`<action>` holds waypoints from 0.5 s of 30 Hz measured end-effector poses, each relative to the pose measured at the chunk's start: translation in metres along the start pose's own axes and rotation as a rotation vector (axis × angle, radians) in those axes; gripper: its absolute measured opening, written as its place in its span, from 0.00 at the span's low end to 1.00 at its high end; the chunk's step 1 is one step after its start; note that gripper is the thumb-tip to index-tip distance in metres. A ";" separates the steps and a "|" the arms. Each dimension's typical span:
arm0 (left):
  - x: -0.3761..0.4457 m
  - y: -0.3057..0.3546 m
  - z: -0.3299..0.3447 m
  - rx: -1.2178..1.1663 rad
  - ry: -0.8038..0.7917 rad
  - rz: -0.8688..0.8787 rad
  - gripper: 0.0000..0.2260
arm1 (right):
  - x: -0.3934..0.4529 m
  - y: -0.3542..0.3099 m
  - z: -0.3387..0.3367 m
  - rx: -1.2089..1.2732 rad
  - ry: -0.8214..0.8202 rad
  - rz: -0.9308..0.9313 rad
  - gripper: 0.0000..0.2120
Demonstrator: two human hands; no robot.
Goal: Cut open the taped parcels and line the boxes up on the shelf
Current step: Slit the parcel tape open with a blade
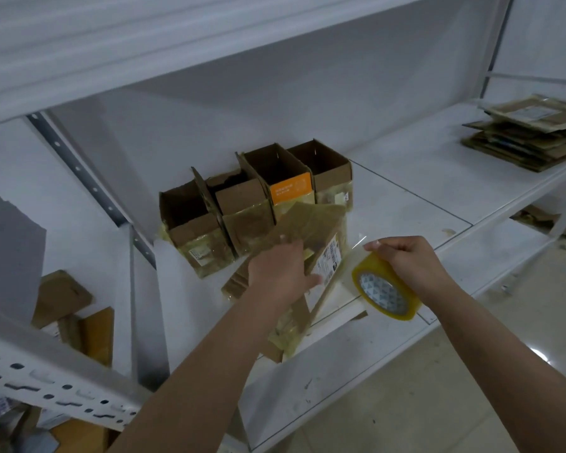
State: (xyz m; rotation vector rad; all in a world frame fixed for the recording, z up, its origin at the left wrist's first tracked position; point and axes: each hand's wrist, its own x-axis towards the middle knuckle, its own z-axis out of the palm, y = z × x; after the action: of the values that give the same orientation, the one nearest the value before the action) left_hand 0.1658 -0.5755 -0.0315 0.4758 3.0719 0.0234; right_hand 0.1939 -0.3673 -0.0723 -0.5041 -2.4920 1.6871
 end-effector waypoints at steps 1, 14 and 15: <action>0.001 0.001 0.002 0.006 -0.009 0.024 0.24 | 0.001 0.000 -0.003 0.007 0.018 -0.002 0.10; 0.007 0.011 0.011 -0.065 0.099 0.096 0.25 | 0.016 0.002 -0.035 0.064 0.111 -0.028 0.09; 0.005 0.007 0.012 -0.078 0.075 0.129 0.24 | 0.017 0.003 -0.037 0.072 0.115 -0.029 0.09</action>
State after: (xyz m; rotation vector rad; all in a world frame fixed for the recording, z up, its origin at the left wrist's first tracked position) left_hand 0.1641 -0.5671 -0.0430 0.6828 3.0929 0.1676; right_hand 0.1883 -0.3280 -0.0628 -0.5387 -2.3386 1.6808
